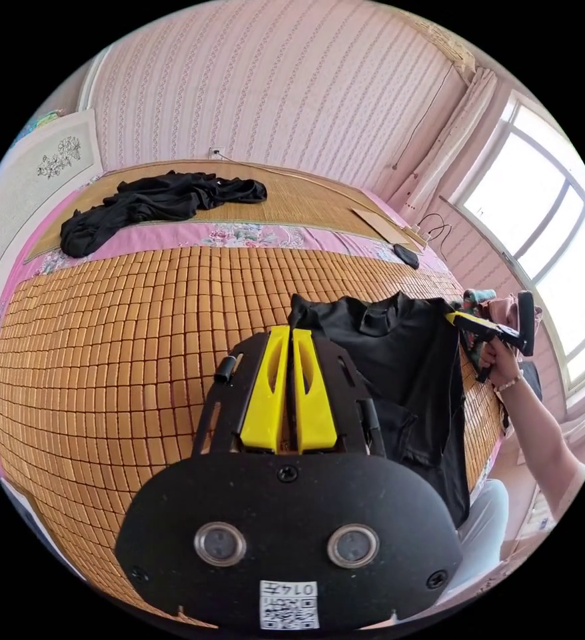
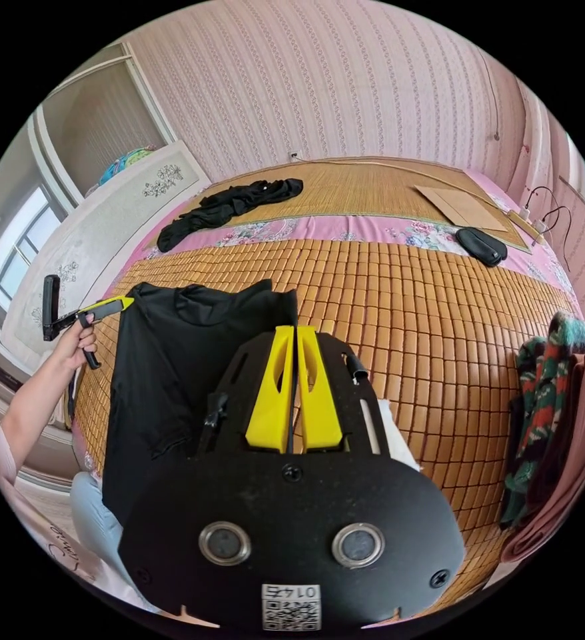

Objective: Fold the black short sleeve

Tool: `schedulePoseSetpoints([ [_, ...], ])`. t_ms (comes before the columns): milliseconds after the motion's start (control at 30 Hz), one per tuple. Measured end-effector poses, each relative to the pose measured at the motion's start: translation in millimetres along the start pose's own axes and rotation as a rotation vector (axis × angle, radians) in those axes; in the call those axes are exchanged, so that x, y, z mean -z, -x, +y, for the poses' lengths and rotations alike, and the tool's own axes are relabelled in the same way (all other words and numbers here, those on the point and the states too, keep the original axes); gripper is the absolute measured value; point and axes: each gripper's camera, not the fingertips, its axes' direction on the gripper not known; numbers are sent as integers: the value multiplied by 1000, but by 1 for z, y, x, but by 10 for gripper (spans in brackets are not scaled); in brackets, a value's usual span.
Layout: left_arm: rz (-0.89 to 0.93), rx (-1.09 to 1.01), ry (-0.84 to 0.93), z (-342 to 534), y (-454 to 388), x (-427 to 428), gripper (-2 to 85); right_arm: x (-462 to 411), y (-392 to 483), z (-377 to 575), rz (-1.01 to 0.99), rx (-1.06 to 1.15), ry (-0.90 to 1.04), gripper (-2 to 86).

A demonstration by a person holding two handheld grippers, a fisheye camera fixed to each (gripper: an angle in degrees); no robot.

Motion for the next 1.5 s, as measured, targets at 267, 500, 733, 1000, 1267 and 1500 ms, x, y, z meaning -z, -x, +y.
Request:
schedulePoseSetpoints([
  [267, 83, -242, 80, 94, -40, 83, -10, 70, 24, 104, -177, 174, 5, 1],
  [500, 62, -297, 169, 224, -77, 146, -10, 110, 49, 236, -270, 166, 161, 9],
  [733, 85, -61, 327, 337, -77, 107, -10, 73, 61, 316, -172, 125, 353, -3],
  [1000, 96, -57, 143, 338, -97, 169, -9, 125, 69, 328, -121, 144, 163, -3],
  [1267, -1, -93, 456, 383, -107, 129, 3, 87, 63, 376, -76, 94, 442, -5],
  [1500, 10, -182, 324, 366, -146, 154, 44, 91, 80, 359, -127, 124, 309, 32],
])
